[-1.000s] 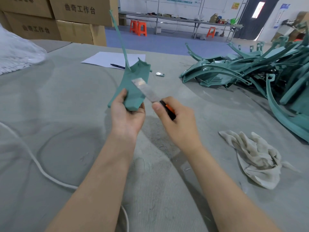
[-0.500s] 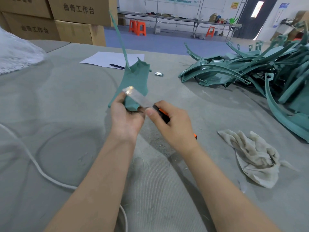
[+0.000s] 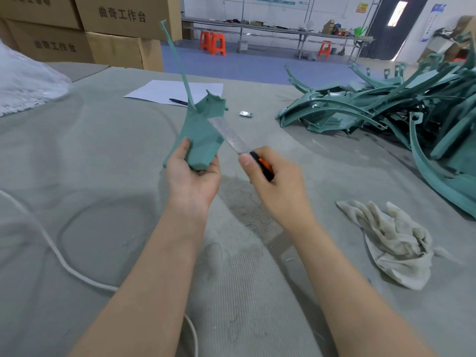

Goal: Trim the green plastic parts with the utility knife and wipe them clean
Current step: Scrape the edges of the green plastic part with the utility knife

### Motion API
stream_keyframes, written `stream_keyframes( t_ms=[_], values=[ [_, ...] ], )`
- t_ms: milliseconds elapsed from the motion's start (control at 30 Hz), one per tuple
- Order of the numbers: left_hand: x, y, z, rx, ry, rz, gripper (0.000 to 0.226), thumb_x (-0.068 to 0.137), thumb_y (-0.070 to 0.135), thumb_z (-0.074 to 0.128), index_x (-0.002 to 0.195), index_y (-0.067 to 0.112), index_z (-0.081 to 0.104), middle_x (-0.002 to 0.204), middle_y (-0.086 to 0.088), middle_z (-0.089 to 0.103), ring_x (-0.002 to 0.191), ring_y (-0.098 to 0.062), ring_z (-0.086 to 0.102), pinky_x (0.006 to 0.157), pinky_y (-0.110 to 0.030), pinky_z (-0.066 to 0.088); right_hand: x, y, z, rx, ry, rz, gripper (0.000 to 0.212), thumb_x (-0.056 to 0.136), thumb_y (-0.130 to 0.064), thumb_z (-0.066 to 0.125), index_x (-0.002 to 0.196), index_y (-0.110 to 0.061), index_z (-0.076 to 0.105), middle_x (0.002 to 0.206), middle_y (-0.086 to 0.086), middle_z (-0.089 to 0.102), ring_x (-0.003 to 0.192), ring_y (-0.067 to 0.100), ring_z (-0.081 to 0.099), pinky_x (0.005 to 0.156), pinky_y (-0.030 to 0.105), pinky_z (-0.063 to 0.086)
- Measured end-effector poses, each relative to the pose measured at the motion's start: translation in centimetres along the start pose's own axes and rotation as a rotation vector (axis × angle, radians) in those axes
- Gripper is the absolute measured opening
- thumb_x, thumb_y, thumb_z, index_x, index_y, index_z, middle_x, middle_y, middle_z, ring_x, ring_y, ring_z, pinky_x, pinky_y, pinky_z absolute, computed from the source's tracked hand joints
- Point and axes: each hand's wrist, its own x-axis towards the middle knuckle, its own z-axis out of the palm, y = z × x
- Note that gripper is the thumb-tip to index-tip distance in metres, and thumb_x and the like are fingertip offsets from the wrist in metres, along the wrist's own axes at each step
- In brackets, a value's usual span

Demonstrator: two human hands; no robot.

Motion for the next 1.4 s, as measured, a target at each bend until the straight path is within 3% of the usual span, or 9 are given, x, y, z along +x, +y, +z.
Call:
stream_keyframes(
  t_ms=[67, 167, 267, 433, 600, 767, 933, 1100, 1400],
  values=[
    [-0.1, -0.3, 0.0, 0.021, -0.004, -0.019, 0.022, 0.097, 0.008, 0.048, 0.117, 0.004, 0.055, 0.101, -0.012, 0.065, 0.099, -0.024, 0.064, 0.083, -0.027, 0.053, 0.0, -0.2, -0.2, 0.035, 0.041, 0.035, 0.023, 0.093, -0.044, 0.057, 0.076, -0.029, 0.053, 0.055, -0.009, 0.047, 0.051, 0.005, 0.041, 0.053, 0.023, 0.034],
    [-0.4, -1.3, 0.0, 0.213, -0.018, 0.002, 0.022, 0.098, 0.014, 0.047, 0.115, 0.006, 0.058, 0.095, -0.01, 0.07, 0.084, -0.021, 0.068, 0.075, -0.029, 0.056, 0.2, -0.8, -0.5, 0.185, 0.094, 0.126, 0.029, 0.087, -0.049, 0.063, 0.077, -0.023, 0.056, 0.061, -0.003, 0.055, 0.054, 0.004, 0.043, 0.052, 0.015, 0.036],
    [-0.6, -1.9, 0.1, 0.367, -0.111, -0.006, 0.021, 0.1, 0.022, 0.044, 0.104, 0.011, 0.061, 0.086, -0.006, 0.075, 0.076, -0.019, 0.072, 0.07, -0.031, 0.059, 0.8, -1.1, -1.3, 0.363, 0.063, 0.291, 0.02, 0.085, -0.033, 0.07, 0.094, -0.02, 0.059, 0.083, 0.02, 0.066, 0.055, 0.013, 0.045, 0.056, 0.027, 0.04],
    [-0.9, -2.6, 0.1, 0.603, -0.294, -0.029, 0.028, 0.1, 0.027, 0.046, 0.123, 0.014, 0.057, 0.111, -0.005, 0.071, 0.098, -0.019, 0.068, 0.09, -0.037, 0.054, 1.4, -0.7, -2.9, 0.593, 0.078, 0.413, 0.015, 0.089, -0.002, 0.06, 0.097, -0.015, 0.06, 0.052, -0.007, 0.052, 0.042, 0.008, 0.04, 0.045, 0.021, 0.034],
    [-0.5, -0.9, -0.1, 0.553, -0.339, -0.134, 0.047, 0.081, 0.043, 0.06, 0.117, 0.014, 0.065, 0.118, -0.009, 0.068, 0.109, -0.025, 0.064, 0.093, -0.039, 0.051, 1.9, -0.1, -4.2, 0.784, 0.169, 0.486, 0.015, 0.092, 0.001, 0.053, 0.091, -0.01, 0.062, 0.064, 0.003, 0.048, 0.042, 0.008, 0.039, 0.044, 0.019, 0.033],
    [0.2, 1.5, -0.7, 0.626, -0.272, -0.292, 0.052, 0.08, 0.056, 0.056, 0.1, 0.01, 0.074, 0.109, -0.009, 0.071, 0.099, -0.025, 0.069, 0.081, -0.032, 0.056, 1.9, 0.7, -5.2, 0.669, 0.134, 0.422, 0.018, 0.092, 0.002, 0.052, 0.093, -0.014, 0.061, 0.062, 0.002, 0.045, 0.042, 0.008, 0.038, 0.046, 0.021, 0.032],
    [0.4, 0.6, -1.0, 0.768, -0.145, -0.22, 0.017, 0.093, 0.024, 0.058, 0.093, 0.014, 0.071, 0.086, -0.002, 0.076, 0.075, -0.014, 0.073, 0.057, -0.026, 0.057, 1.8, 0.8, -5.5, 0.706, 0.031, 0.397, 0.011, 0.092, -0.002, 0.056, 0.096, -0.011, 0.061, 0.065, -0.001, 0.053, 0.041, 0.008, 0.04, 0.043, 0.019, 0.034],
    [0.8, 0.8, -0.9, 0.766, -0.149, -0.143, 0.018, 0.094, 0.022, 0.057, 0.108, 0.014, 0.066, 0.093, 0.0, 0.076, 0.081, -0.013, 0.073, 0.06, -0.024, 0.057, 1.9, 1.2, -6.1, 0.65, -0.025, 0.424, 0.006, 0.094, -0.009, 0.056, 0.097, -0.009, 0.062, 0.072, 0.0, 0.069, 0.041, 0.01, 0.039, 0.042, 0.018, 0.033],
    [1.0, 1.0, -1.1, 0.78, -0.122, -0.099, 0.028, 0.094, 0.022, 0.059, 0.119, 0.013, 0.063, 0.106, -0.002, 0.073, 0.088, -0.015, 0.072, 0.064, -0.026, 0.058, 1.7, 1.7, -6.6, 0.543, -0.146, 0.36, 0.015, 0.088, -0.001, 0.062, 0.097, -0.013, 0.061, 0.062, -0.004, 0.054, 0.044, 0.01, 0.039, 0.044, 0.02, 0.034]
  ],
)
